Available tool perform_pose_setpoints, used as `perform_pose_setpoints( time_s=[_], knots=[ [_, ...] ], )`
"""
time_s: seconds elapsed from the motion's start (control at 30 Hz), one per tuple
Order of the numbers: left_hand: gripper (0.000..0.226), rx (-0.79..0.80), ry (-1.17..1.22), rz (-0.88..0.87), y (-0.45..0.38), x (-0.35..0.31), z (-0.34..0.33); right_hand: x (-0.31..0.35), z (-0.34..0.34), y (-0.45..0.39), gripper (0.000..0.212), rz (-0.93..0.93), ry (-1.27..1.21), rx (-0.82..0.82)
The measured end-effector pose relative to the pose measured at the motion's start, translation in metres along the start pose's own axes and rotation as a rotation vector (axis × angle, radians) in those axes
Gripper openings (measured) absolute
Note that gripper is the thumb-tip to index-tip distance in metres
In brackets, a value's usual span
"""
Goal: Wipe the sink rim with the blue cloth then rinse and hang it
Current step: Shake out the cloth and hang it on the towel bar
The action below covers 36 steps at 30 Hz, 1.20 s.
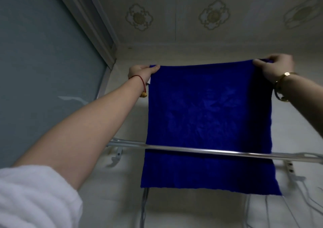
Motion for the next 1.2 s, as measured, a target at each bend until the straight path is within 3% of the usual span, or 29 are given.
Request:
perform_pose_setpoints(
  time_s=[0.63,0.83,1.07,1.2],
  knots=[
    [0.057,-0.086,-0.159,0.102,0.153,-0.029,0.021,-0.031,0.083,0.103,0.028,-0.093,-0.111,0.178],
    [0.041,-0.053,-0.207,0.133,0.232,-0.013,0.047,-0.041,0.104,0.165,0.017,-0.088,-0.216,0.301],
    [0.011,-0.013,-0.114,0.33,0.333,0.044,0.075,-0.061,0.114,0.235,0.002,-0.159,-0.33,0.416],
    [0.015,0.02,-0.043,0.483,0.362,0.077,0.078,-0.082,0.107,0.268,0.013,-0.209,-0.227,0.448]
  ],
)
Point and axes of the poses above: each hand's wrist, its own y-axis away from the middle knuckle, its own z-axis out of the back of the hand, x = y × z, the point moved 5 cm from there along -y, towards the middle knuckle, and after that the axes turned 4 degrees about x, right-handed, at the moved point
